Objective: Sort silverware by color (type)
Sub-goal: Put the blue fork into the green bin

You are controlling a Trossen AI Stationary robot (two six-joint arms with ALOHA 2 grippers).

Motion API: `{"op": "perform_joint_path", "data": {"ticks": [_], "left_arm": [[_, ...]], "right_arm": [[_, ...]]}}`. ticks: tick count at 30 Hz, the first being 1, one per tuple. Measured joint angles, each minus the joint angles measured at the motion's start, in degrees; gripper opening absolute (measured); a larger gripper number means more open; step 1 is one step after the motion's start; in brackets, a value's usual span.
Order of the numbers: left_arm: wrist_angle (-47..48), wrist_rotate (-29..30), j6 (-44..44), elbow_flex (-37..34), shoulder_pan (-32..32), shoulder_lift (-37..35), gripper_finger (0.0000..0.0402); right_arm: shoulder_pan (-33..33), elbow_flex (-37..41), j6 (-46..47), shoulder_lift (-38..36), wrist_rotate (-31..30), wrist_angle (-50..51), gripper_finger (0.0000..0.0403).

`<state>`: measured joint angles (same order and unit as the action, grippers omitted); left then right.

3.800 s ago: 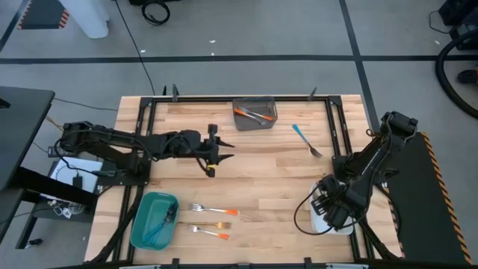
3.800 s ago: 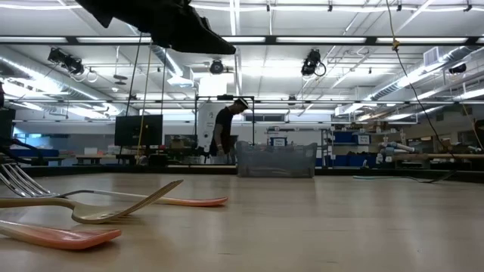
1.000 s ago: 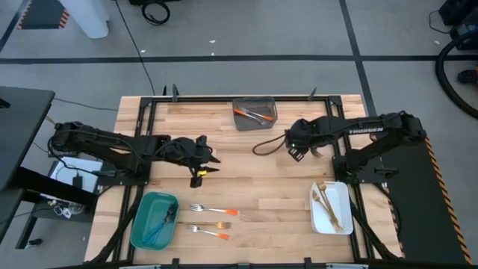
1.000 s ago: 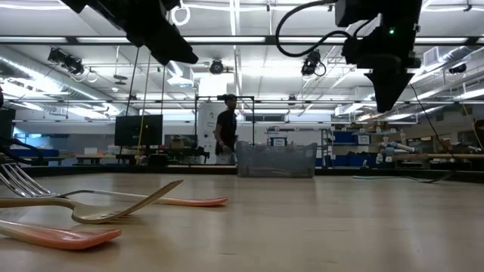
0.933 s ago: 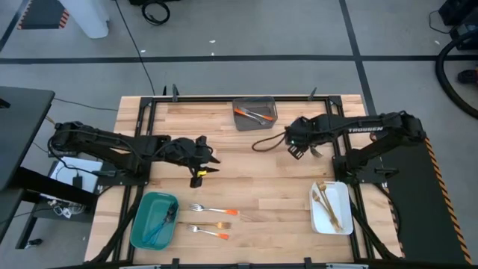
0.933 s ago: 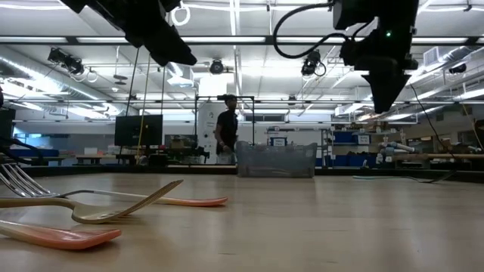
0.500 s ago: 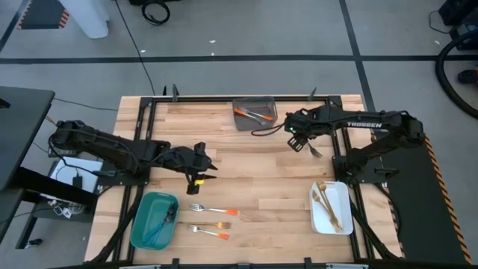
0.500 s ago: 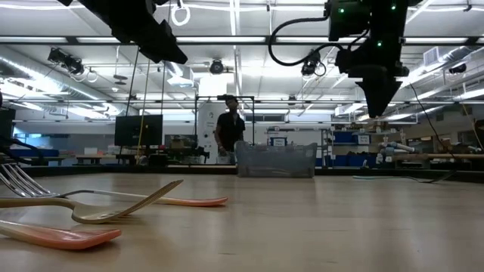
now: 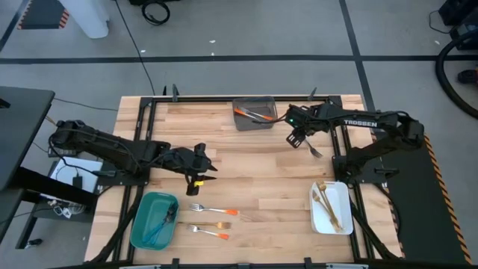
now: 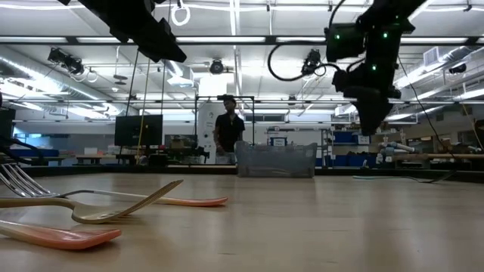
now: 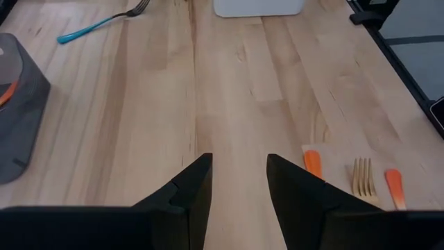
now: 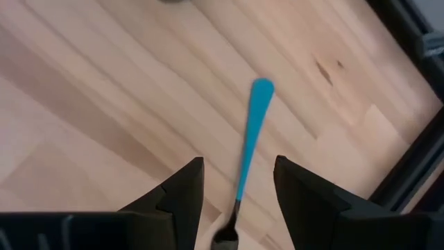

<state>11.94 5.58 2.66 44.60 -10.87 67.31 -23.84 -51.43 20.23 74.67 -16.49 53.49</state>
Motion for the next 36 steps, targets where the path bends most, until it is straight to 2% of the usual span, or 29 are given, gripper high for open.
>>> {"op": "perform_joint_path", "data": {"ticks": [18, 25, 36], "left_arm": [[-0.02, 0.02, -0.30, 0.00, 0.04, 0.00, 0.0146], [0.07, 0.00, -0.31, 0.00, 0.04, 0.00, 0.0146], [0.46, 0.00, -0.33, 0.00, 0.04, 0.00, 0.0146]], "right_arm": [[-12.31, 9.21, -3.58, 0.00, 7.60, -5.79, 0.0180], [-14.99, 9.92, -4.99, 0.00, 10.60, -8.21, 0.0180], [-17.25, 9.92, -5.69, 0.00, 10.64, -8.01, 0.0180]]}}
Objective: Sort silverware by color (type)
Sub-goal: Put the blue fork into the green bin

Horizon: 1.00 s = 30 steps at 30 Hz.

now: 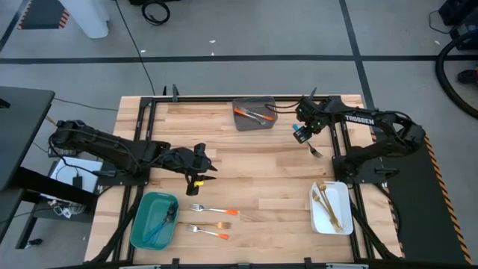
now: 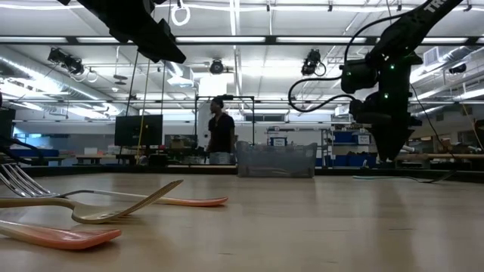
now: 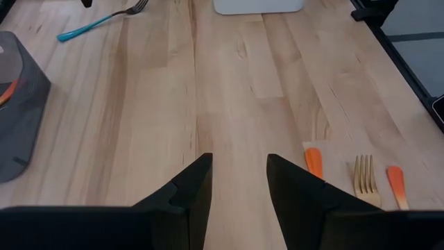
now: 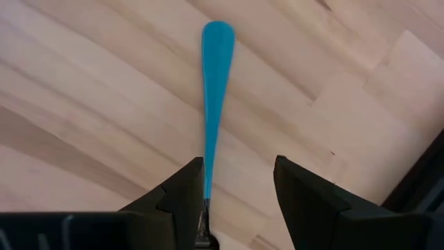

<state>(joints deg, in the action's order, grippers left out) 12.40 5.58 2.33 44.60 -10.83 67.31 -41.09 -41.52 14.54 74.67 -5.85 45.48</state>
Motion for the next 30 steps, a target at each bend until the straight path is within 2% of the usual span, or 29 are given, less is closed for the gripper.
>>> {"op": "perform_joint_path", "data": {"ticks": [13, 21, 30], "left_arm": [[0.44, 0.00, -0.15, 0.00, 0.00, 0.00, 0.0146], [0.43, 0.00, -0.61, 0.00, 0.00, 0.00, 0.0146], [0.40, 0.00, -0.59, 0.00, 0.00, 0.00, 0.0146]], "right_arm": [[-0.69, 0.12, -0.77, 0.00, 1.69, 0.74, 0.0180], [-0.73, 5.92, -0.77, 0.20, 3.02, -3.43, 0.0180], [-0.23, 6.16, 2.22, 0.17, 4.80, -3.87, 0.0155]]}}
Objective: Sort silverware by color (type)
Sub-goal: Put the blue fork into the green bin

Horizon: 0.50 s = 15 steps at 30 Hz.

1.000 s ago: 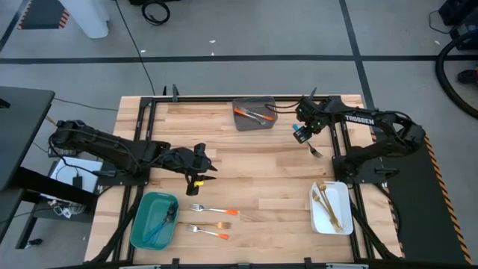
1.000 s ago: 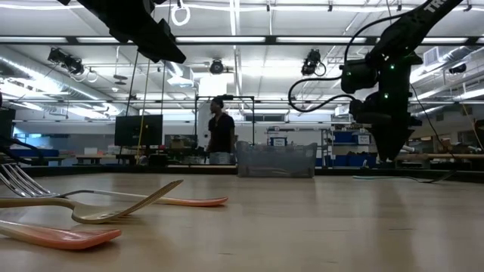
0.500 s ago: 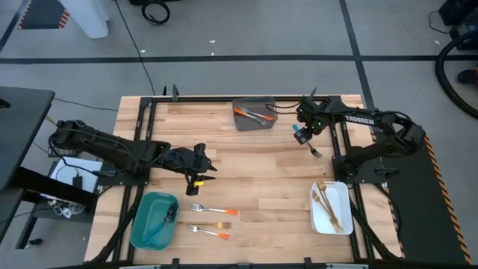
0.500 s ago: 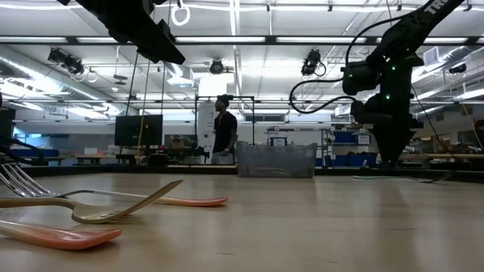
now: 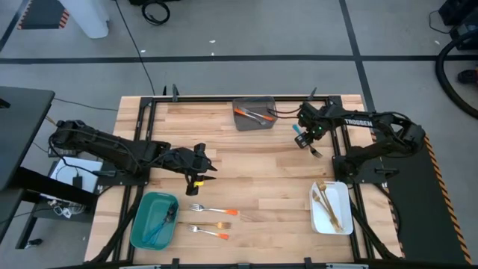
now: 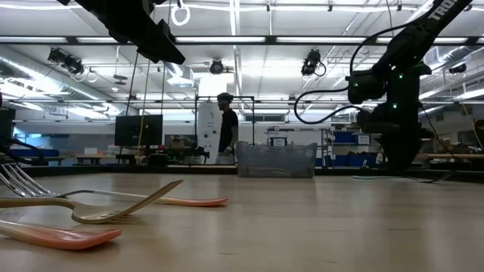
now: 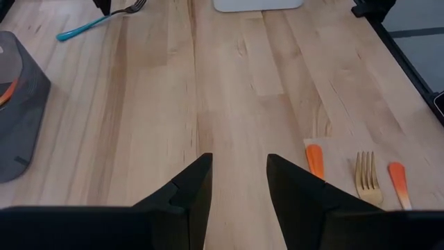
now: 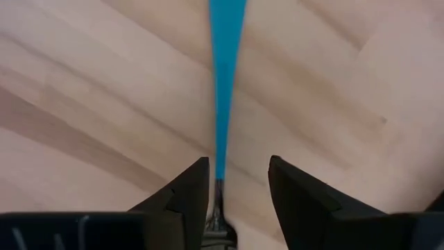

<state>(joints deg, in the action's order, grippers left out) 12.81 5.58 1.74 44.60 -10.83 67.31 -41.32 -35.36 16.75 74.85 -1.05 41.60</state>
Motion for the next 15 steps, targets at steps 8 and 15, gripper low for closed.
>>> {"op": "perform_joint_path", "data": {"ticks": [8, 15], "left_arm": [[-0.04, 0.00, -0.11, 0.00, 0.07, 0.00, 0.0146], [-0.08, -0.02, -0.62, 0.00, 0.09, 0.00, 0.0146]], "right_arm": [[2.88, 0.03, 0.14, 0.84, -0.24, -0.47, 0.0140], [3.91, -0.32, 0.24, 6.04, -0.82, -0.55, 0.0139]]}}
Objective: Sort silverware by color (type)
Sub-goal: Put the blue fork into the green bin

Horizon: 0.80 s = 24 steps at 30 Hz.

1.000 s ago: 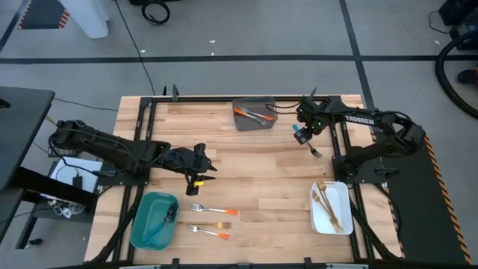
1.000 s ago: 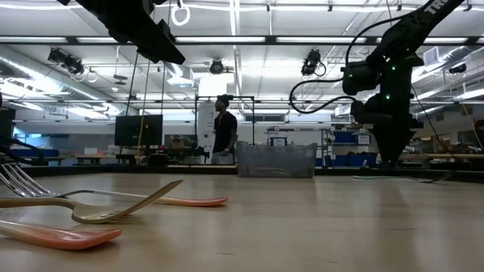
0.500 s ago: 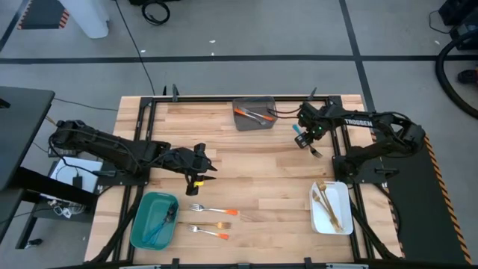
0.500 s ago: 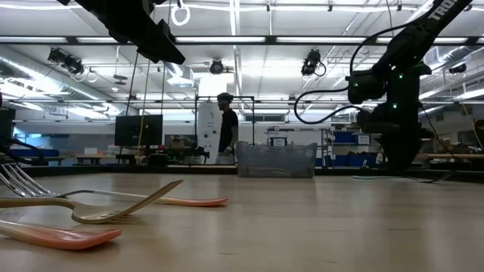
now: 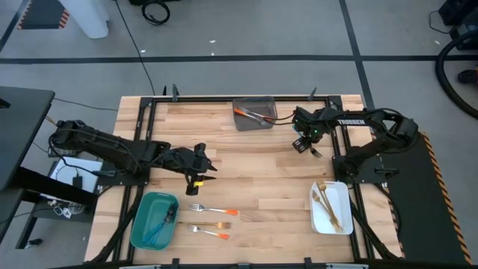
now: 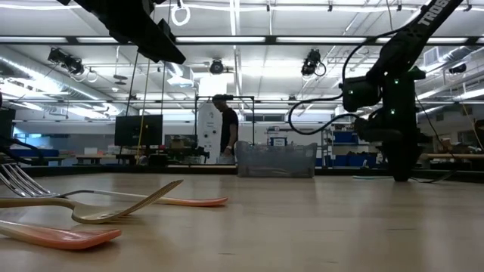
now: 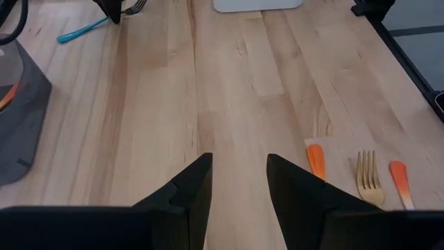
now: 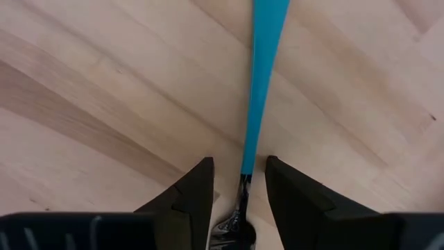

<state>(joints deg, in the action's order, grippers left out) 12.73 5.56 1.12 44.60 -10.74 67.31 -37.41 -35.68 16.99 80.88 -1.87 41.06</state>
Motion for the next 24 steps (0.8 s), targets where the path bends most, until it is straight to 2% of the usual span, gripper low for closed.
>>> {"op": "perform_joint_path", "data": {"ticks": [7, 14, 17, 20, 24], "left_arm": [[0.02, 0.02, -0.07, 0.00, 0.00, 0.00, 0.0146], [0.00, 0.02, -0.61, 0.00, 0.02, 0.00, 0.0146], [-0.01, 0.08, -3.57, 0.00, -0.38, 0.00, 0.0146], [-0.54, 0.09, -5.88, 0.00, -1.15, 0.00, 0.0146], [-2.15, -0.07, -6.72, 0.02, -1.53, 0.00, 0.0146]], "right_arm": [[0.00, -0.76, 0.02, 0.02, 0.09, 0.65, 0.0113], [0.18, -0.94, 0.61, 0.04, 3.39, 0.75, 0.0039], [0.76, -0.98, 1.00, 0.02, 4.99, 0.72, 0.0014], [2.36, -0.97, 1.29, 0.03, 8.13, 0.68, 0.0013], [4.50, -0.92, 1.51, 0.06, 8.88, -0.68, 0.0023]]}}
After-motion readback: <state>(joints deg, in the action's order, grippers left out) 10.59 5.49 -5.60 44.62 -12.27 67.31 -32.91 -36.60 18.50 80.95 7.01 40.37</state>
